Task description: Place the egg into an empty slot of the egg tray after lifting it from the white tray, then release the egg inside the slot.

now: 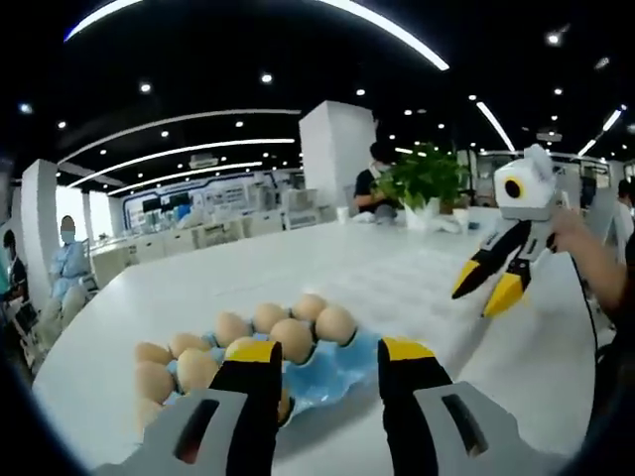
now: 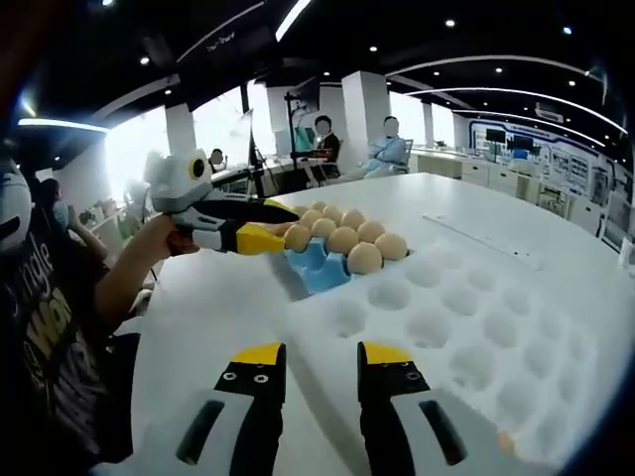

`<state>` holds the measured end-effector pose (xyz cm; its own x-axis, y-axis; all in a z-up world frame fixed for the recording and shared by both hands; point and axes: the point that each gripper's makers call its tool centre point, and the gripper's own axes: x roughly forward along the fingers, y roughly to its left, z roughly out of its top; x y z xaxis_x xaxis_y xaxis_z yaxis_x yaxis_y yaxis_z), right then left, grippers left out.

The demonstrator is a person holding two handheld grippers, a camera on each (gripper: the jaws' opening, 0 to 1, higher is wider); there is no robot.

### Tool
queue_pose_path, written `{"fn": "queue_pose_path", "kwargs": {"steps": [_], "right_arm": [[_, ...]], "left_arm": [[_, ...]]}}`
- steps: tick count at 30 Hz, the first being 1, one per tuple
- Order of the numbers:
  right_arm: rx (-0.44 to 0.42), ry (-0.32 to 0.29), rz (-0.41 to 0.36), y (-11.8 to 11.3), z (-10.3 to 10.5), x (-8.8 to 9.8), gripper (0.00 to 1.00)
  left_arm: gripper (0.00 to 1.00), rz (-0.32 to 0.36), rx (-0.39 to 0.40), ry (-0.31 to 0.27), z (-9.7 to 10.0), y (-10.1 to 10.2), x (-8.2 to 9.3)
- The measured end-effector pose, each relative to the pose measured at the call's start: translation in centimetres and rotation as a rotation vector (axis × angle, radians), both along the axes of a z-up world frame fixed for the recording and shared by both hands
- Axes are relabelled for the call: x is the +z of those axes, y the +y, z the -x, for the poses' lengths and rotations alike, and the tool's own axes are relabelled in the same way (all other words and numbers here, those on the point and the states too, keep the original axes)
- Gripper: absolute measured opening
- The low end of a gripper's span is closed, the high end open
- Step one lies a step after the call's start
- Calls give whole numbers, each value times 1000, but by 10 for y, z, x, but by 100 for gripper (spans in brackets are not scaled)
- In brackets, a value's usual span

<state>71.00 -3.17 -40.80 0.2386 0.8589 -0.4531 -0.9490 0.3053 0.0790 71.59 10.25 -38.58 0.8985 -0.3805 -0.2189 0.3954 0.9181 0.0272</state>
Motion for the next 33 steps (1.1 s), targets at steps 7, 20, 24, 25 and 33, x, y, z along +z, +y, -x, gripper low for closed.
{"fn": "queue_pose_path", "kwargs": {"steps": [7,20,24,25,33], "right_arm": [[-13,-36,34,-14,-9,5,30],[-22,-84,118,-42,-16,1,31],[-30,-97,140,-52,-21,-1,31],[-33,-102,146,-54,-23,-1,31],[-54,-112,184,-72,-31,-2,31]], "left_arm": [[45,41,-86,-10,5,-21,2],[54,94,-220,-45,17,-55,10],[57,73,-242,-51,17,-60,9],[57,67,-251,-49,18,-62,8],[59,55,-273,-60,20,-67,9]]}}
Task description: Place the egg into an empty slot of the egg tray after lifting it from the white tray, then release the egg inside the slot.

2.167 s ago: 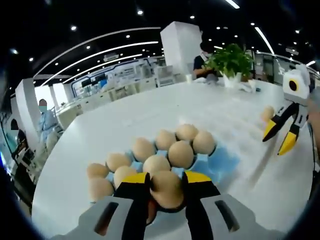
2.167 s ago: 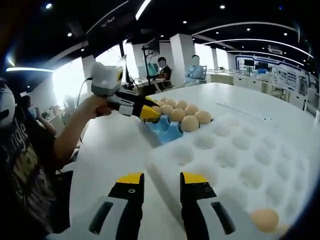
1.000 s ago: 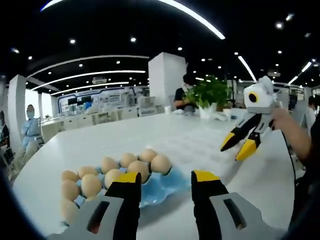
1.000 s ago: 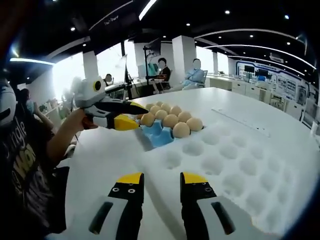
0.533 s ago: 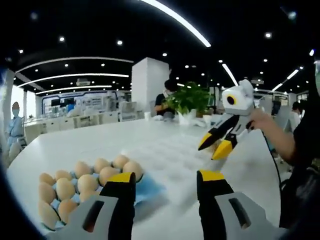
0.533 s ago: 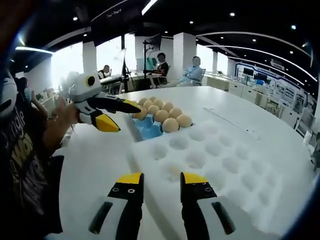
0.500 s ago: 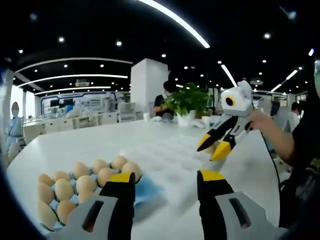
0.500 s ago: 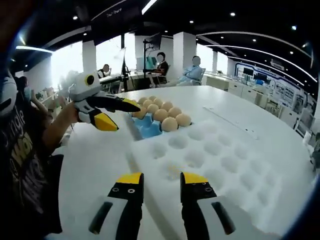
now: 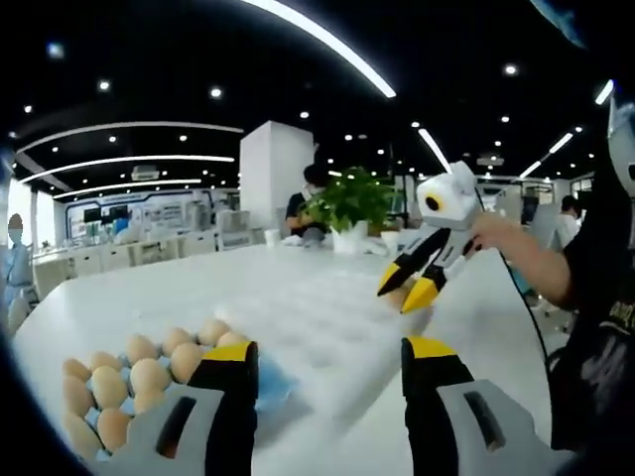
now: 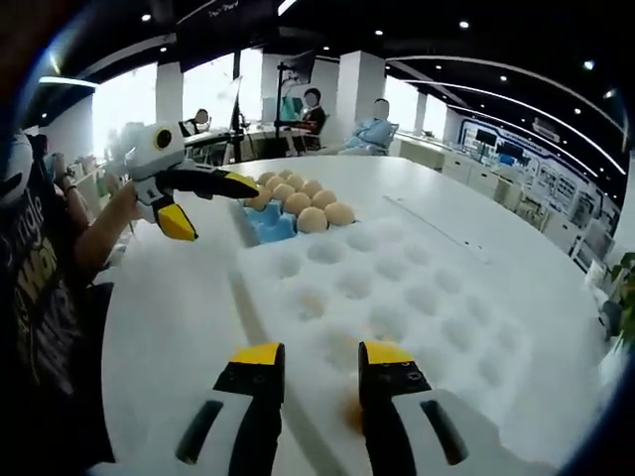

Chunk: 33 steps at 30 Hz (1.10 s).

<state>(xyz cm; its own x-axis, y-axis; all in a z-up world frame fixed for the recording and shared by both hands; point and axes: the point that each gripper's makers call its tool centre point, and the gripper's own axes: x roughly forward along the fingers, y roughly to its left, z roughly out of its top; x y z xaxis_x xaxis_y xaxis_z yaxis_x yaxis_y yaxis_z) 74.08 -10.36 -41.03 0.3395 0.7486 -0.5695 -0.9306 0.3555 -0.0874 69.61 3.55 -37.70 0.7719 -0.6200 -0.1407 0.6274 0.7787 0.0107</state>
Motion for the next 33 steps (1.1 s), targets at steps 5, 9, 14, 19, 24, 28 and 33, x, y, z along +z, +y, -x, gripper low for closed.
{"fn": "queue_pose_path", "kwargs": {"steps": [5,9,14,19,24,28,33], "right_arm": [[-3,-17,25,-10,-9,0,31],[-11,-29,48,-18,-9,0,31],[-16,-33,63,-26,-12,0,31],[-18,-40,78,-33,-11,-2,31],[-19,-40,108,-38,-15,-6,31],[-18,-52,176,-43,-19,-16,31],[-10,-40,159,-41,-19,-15,29]], "left_arm": [[61,-9,-6,1,0,-2,0],[62,-21,-12,6,2,-5,-1],[62,-23,-14,16,1,-7,-5],[62,-31,-20,25,0,-10,-8],[62,-35,-26,28,1,-11,-10],[62,-41,-24,34,1,-12,-12],[62,-41,-19,36,1,-10,-13]]}}
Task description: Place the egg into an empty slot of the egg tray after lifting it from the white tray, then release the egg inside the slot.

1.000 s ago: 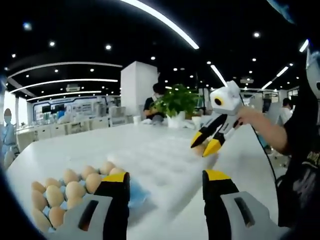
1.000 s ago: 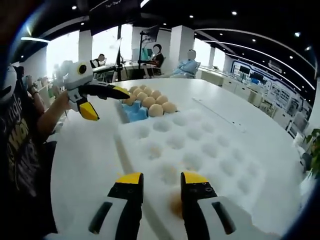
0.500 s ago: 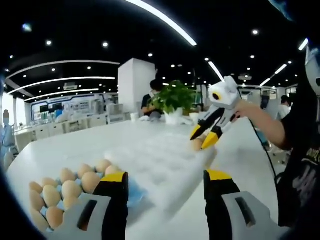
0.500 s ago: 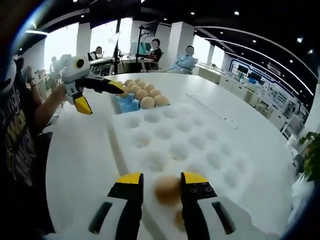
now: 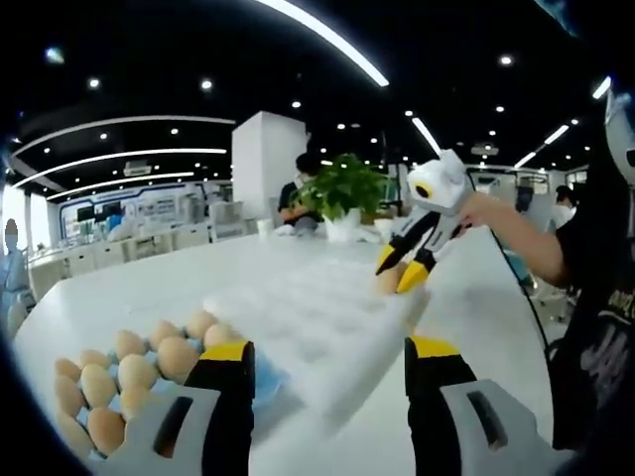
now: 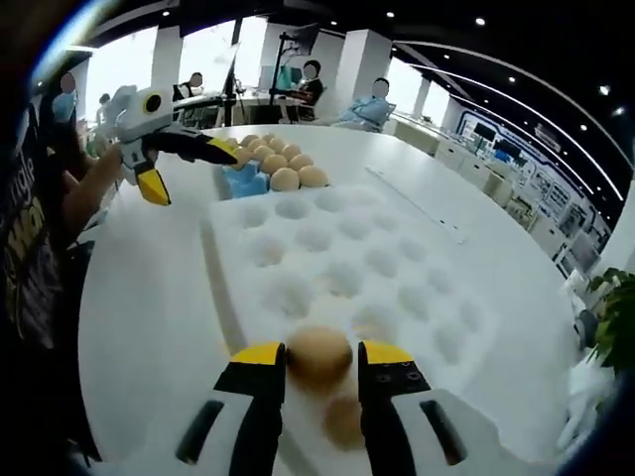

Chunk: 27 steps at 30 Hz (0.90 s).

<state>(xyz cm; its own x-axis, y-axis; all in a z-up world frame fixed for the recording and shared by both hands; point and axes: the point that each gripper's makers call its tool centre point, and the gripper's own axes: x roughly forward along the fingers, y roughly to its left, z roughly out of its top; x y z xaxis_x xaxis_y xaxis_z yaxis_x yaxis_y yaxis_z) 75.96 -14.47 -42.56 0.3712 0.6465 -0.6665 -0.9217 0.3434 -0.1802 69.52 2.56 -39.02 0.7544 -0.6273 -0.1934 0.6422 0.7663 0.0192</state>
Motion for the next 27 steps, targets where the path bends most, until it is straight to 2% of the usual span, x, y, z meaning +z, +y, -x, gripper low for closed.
{"fn": "queue_pose_path", "kwargs": {"steps": [10,21,27], "right_arm": [[14,-1,2,-1,-3,0,29],[-9,6,-16,-1,-6,1,28],[-12,3,-41,-3,-7,9,28]], "left_arm": [[62,2,-1,0,0,-1,0],[62,0,9,9,1,2,-3],[62,0,7,5,1,1,-2]]}}
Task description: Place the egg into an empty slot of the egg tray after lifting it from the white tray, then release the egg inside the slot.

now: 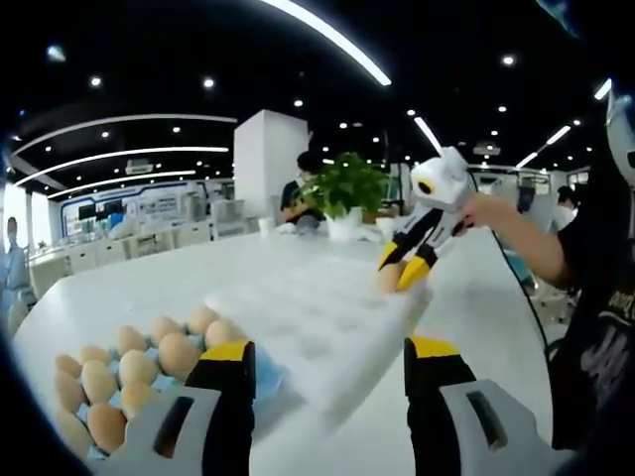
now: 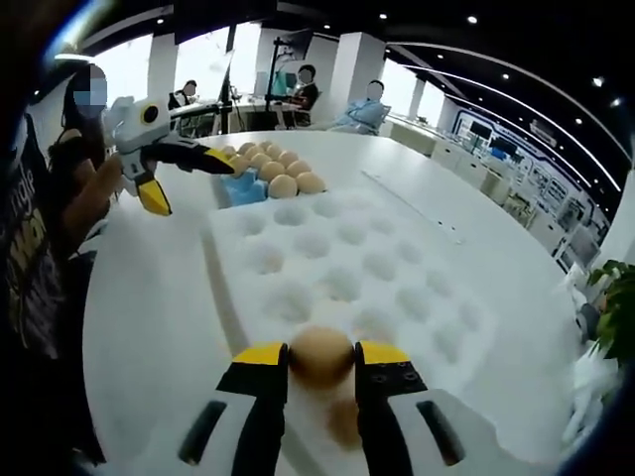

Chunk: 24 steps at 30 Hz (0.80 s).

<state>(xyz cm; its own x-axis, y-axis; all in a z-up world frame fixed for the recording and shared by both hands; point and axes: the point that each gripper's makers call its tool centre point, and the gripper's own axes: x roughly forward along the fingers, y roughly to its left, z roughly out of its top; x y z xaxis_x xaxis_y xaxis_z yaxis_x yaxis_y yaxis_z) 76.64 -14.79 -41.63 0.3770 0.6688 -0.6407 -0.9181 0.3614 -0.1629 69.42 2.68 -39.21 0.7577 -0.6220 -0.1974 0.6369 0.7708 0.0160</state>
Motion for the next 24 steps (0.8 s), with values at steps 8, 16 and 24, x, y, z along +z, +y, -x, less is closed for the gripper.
{"fn": "queue_pose_path", "kwargs": {"steps": [8,16,24], "right_arm": [[4,-12,-11,4,4,7,28],[10,-35,-15,12,12,17,28],[26,-49,-27,27,23,24,28]], "left_arm": [[61,-2,-4,3,1,-1,-1],[61,2,7,7,2,4,-3],[61,9,18,5,4,10,-2]]}}
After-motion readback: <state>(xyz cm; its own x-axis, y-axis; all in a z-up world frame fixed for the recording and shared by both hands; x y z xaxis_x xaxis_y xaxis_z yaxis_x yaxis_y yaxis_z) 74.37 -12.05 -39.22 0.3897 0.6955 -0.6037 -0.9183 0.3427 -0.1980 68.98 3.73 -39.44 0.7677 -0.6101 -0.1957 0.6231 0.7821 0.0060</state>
